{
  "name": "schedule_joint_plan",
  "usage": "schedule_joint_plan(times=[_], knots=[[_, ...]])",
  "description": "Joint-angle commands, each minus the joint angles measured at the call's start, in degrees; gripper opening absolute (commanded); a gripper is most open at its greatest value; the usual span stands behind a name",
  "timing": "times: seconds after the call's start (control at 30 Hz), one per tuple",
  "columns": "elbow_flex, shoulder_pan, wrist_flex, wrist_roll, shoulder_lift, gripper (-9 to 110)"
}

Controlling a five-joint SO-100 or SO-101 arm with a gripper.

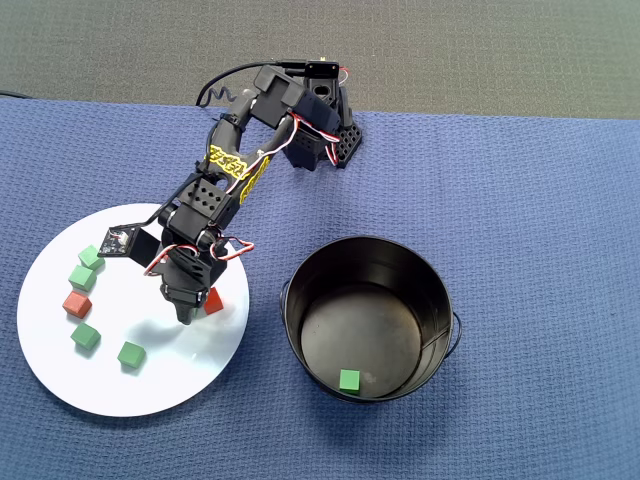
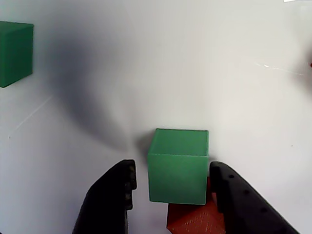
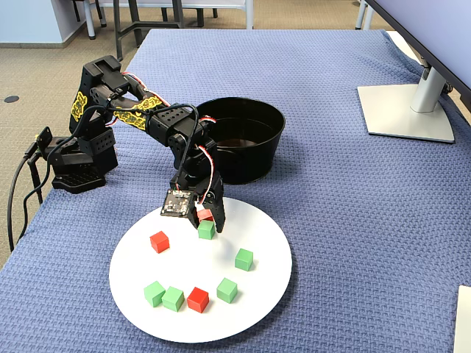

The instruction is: Pick up the green cubes from the white plate and place them in the black recipient

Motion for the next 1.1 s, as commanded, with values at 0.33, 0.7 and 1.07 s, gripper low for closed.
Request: schedule_joint_plan(times=[0.33, 0.7, 1.07], knots=[[-3.9, 0.5, -1.1, -1.1, 1.0, 2], [-5.1, 2.9, 3.5, -0.4, 8.4, 0], [-6.8, 1.8, 11.0, 5.5, 24.2, 0]])
